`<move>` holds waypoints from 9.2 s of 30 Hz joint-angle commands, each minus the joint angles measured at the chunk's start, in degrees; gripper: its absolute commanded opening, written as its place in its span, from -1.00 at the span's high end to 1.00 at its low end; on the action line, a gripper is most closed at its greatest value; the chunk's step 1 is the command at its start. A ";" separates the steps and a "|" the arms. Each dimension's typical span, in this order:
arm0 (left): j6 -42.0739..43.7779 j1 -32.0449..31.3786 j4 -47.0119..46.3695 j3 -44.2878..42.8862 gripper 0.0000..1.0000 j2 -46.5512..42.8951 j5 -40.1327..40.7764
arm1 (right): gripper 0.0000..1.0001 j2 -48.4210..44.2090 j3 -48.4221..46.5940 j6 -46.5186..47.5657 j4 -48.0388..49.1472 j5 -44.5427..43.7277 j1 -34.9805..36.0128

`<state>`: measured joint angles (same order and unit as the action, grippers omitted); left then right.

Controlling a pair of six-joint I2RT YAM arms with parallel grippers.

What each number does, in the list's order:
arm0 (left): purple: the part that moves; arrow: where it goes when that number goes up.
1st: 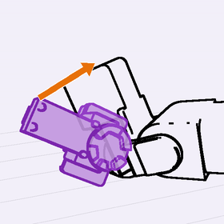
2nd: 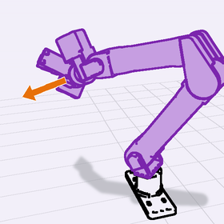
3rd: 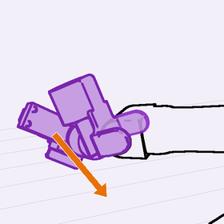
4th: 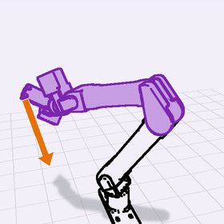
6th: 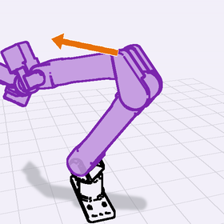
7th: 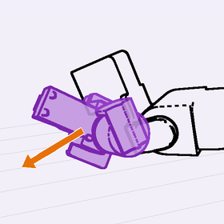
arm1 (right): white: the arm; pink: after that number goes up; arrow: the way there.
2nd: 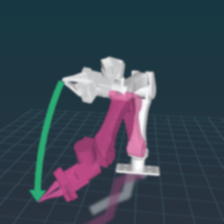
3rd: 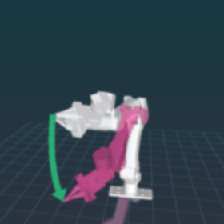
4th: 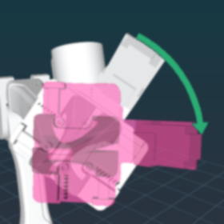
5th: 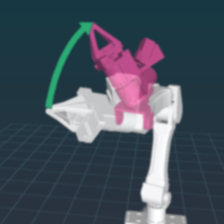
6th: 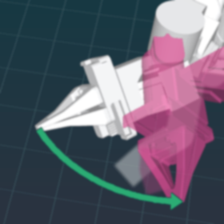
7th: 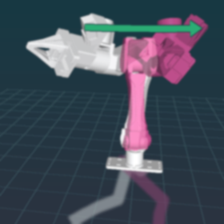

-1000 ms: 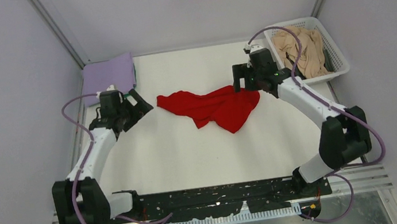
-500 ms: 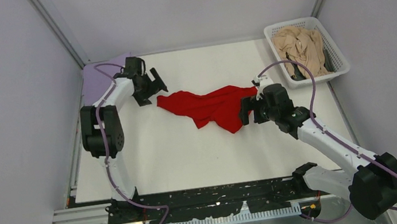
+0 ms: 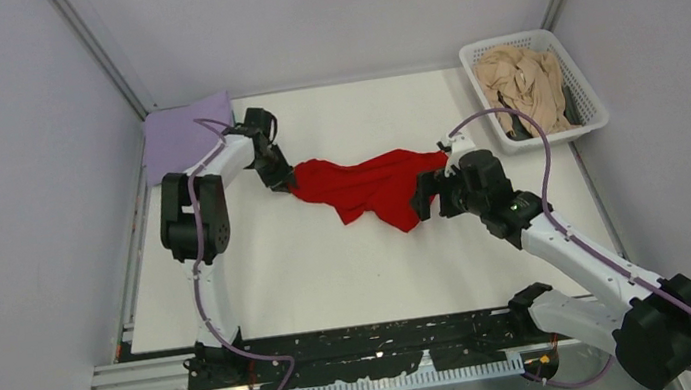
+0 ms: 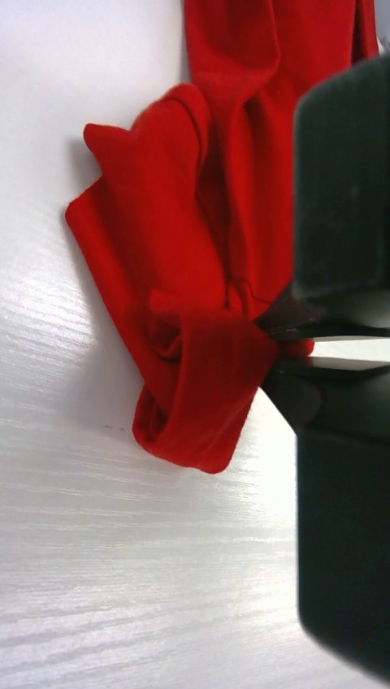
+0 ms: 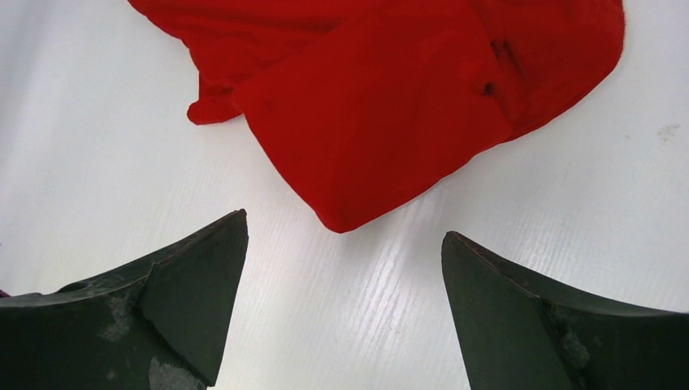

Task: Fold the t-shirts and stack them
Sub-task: Flatten out the tshirt

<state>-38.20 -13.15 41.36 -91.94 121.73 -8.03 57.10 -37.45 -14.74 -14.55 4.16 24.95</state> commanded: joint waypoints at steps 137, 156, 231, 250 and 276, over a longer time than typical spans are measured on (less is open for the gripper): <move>0.61 -36.16 -7.81 0.46 0.53 -4.19 5.86 | -0.94 -10.82 10.91 -13.67 -5.93 -18.33 -12.86; 3.28 -24.89 -8.05 21.83 1.00 -33.50 17.96 | -0.72 -2.95 9.19 -14.21 -8.52 -6.50 -11.09; 28.98 -11.99 -18.62 -5.70 1.00 -84.43 27.81 | 0.90 -26.26 -42.41 9.84 -6.51 -15.49 -2.41; 36.98 -8.10 -28.45 2.13 0.83 -50.67 51.67 | 0.86 -19.26 -24.63 6.30 -8.52 -38.11 -2.35; 10.53 -5.66 -4.74 17.01 -0.99 -29.31 22.78 | -0.91 24.36 -20.61 -4.94 -5.35 -21.50 -5.17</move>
<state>-21.34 -19.05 37.21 -82.81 97.36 23.44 85.56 -60.38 -17.32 -23.51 -28.49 20.08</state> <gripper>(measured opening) 0.994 0.956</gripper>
